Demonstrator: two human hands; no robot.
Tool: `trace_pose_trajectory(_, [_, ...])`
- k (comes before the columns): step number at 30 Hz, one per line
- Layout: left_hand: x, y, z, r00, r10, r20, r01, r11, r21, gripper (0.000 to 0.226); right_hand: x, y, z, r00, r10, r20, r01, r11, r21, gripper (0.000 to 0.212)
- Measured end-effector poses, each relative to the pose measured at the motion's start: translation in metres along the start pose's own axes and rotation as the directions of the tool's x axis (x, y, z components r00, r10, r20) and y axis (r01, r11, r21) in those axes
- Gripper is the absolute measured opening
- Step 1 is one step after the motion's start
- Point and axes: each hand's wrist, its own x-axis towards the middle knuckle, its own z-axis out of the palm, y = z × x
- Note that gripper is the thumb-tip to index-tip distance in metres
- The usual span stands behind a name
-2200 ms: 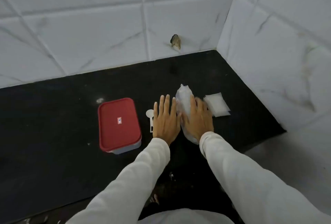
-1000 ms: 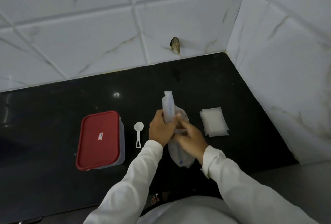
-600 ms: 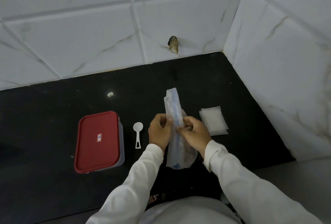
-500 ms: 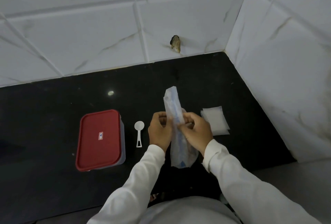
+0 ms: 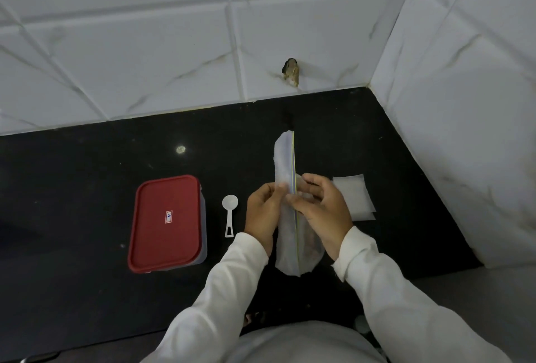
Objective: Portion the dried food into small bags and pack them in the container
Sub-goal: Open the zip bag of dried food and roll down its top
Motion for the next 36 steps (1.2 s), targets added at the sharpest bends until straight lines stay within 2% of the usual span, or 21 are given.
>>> trace_pose_trajectory(2, [-0.001, 0.002, 0.001, 0.999, 0.016, -0.028, -0.016, 1.0, 0.007, 0.014, 0.001, -0.003, -0.001, 1.0, 0.027, 0.011, -0.028, 0.997, 0.078, 0.044])
trace_pose_trajectory(5, [-0.003, 0.004, 0.0, 0.997, 0.036, -0.068, -0.034, 0.999, 0.027, 0.012, 0.0, -0.009, -0.004, 0.999, -0.001, 0.04, -0.002, 0.998, 0.062, 0.033])
trace_pose_trajectory(8, [-0.007, 0.006, 0.002, 0.997, 0.069, -0.041, -0.067, 0.997, 0.038, 0.008, -0.003, -0.015, -0.005, 0.999, -0.03, 0.028, 0.029, 0.998, 0.05, 0.022])
trace_pose_trajectory(12, [-0.012, 0.013, 0.002, 0.988, 0.143, -0.05, -0.138, 0.986, 0.097, 0.008, -0.009, -0.024, -0.008, 0.996, -0.051, 0.08, 0.049, 0.998, 0.025, 0.022])
trace_pose_trajectory(16, [-0.02, 0.025, 0.002, 0.978, 0.208, 0.0, -0.206, 0.968, 0.142, 0.006, -0.014, -0.038, -0.012, 0.984, -0.091, 0.151, 0.092, 0.996, 0.002, 0.022])
trace_pose_trajectory(19, [-0.026, 0.035, 0.003, 0.973, 0.227, 0.045, -0.231, 0.958, 0.168, 0.022, -0.018, -0.044, -0.011, 0.975, -0.152, 0.161, 0.159, 0.987, -0.029, 0.022])
trace_pose_trajectory(21, [-0.029, 0.039, 0.003, 0.973, 0.22, 0.066, -0.228, 0.959, 0.17, 0.029, -0.017, -0.045, -0.009, 0.98, -0.18, 0.09, 0.188, 0.977, -0.098, 0.028])
trace_pose_trajectory(23, [-0.031, 0.042, 0.003, 0.98, 0.187, 0.064, -0.196, 0.967, 0.165, 0.025, -0.015, -0.044, -0.009, 0.984, -0.172, 0.046, 0.177, 0.975, -0.133, 0.037])
trace_pose_trajectory(26, [-0.031, 0.045, 0.004, 0.992, 0.117, 0.038, -0.12, 0.987, 0.11, 0.016, -0.015, -0.043, -0.01, 0.985, -0.155, 0.076, 0.166, 0.969, -0.185, 0.041])
trace_pose_trajectory(30, [-0.031, 0.05, 0.004, 0.997, 0.08, 0.025, -0.081, 0.994, 0.073, 0.009, -0.017, -0.044, -0.013, 0.983, -0.146, 0.109, 0.162, 0.974, -0.161, 0.039])
trace_pose_trajectory(33, [-0.029, 0.05, 0.004, 0.993, 0.116, 0.02, -0.117, 0.987, 0.108, 0.008, -0.017, -0.044, -0.014, 0.991, -0.09, 0.096, 0.097, 0.992, -0.077, 0.031])
trace_pose_trajectory(36, [-0.028, 0.049, 0.004, 0.987, 0.162, 0.018, -0.163, 0.976, 0.146, 0.011, -0.015, -0.044, -0.016, 0.994, -0.084, 0.076, 0.09, 0.993, -0.074, 0.025])
